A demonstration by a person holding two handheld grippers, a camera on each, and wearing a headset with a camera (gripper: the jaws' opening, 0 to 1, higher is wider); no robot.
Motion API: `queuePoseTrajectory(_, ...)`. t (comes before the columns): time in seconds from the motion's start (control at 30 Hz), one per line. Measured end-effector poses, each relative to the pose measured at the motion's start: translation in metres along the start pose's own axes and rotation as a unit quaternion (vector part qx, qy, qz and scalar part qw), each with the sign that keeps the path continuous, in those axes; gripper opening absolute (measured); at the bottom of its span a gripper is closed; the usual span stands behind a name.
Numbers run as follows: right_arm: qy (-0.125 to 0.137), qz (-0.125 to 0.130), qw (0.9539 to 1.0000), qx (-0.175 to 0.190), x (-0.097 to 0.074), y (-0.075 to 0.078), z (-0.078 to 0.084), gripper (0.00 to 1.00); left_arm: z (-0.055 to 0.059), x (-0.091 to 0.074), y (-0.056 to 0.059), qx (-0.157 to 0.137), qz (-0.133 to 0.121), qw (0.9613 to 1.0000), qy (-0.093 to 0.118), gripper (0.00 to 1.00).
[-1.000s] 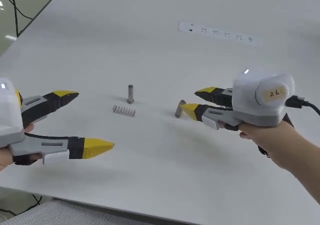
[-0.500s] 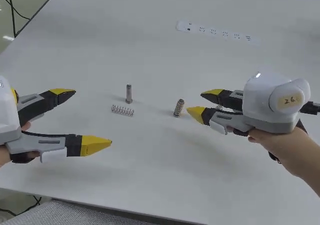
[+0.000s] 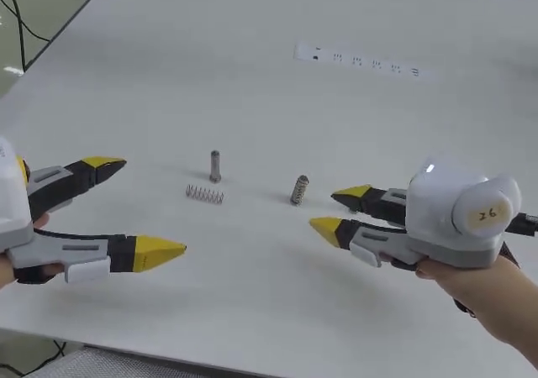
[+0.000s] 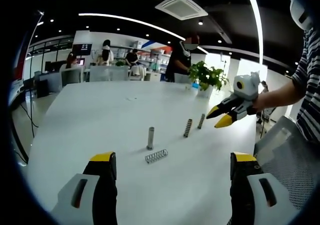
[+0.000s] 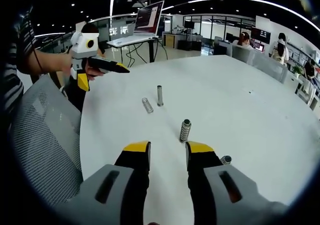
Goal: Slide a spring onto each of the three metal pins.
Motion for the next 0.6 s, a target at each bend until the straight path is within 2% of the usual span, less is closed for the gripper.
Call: queuePoseTrajectory(0.6,-0.009,-0.026,0.9996,-0.01,0.013,-0.015,-0.005,0.29,0.003,0.001,0.003,-0.003,0.006,1.0,-0.002,0.93)
Point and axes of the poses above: the centre of the closed fingertips' face, and the gripper's own axes: x roughly forward along the fingers, y roughly to its right, z roughly out of its underside, the point moved 9 cm from there along -x, roughly backward along the fingers, and after that the axes turned 3 degrees about -x, right-handed, at the moved point
